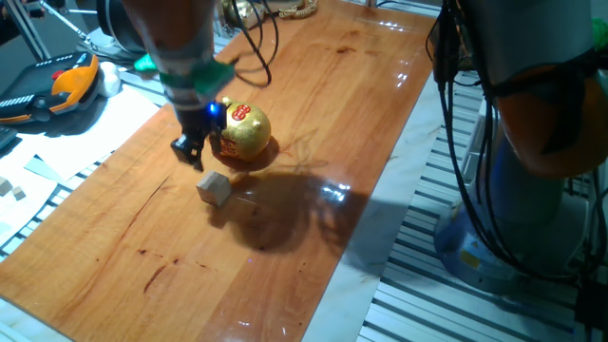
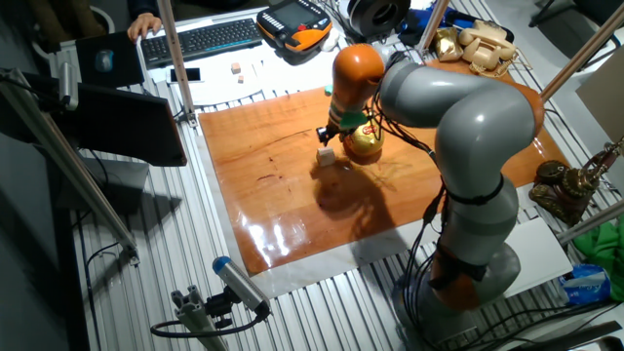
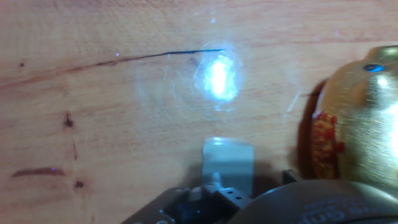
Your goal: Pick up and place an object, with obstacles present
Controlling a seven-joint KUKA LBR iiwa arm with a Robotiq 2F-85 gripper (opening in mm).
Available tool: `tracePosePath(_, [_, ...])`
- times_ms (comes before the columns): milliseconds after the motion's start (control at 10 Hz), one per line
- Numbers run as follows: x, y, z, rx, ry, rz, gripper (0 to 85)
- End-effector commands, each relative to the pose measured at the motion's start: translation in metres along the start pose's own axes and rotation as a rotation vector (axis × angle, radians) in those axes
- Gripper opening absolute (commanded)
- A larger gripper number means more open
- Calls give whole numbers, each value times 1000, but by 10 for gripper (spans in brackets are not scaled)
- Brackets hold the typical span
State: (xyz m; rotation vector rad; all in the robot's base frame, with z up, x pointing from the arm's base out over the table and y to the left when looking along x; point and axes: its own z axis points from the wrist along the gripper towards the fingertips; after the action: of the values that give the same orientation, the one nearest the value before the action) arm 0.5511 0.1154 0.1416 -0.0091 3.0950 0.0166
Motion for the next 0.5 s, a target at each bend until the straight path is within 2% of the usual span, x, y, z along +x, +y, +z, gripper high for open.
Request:
tracePosePath(0, [0,-2,-12,0,-3,-5,0])
tracePosePath(200, [0,-11,-25,-9,2,0,0])
tracePosePath(300, [1,-17,-34,-6,0,0,0])
tracePosePath(400, [3,-20,-41,9,-6,-4,0])
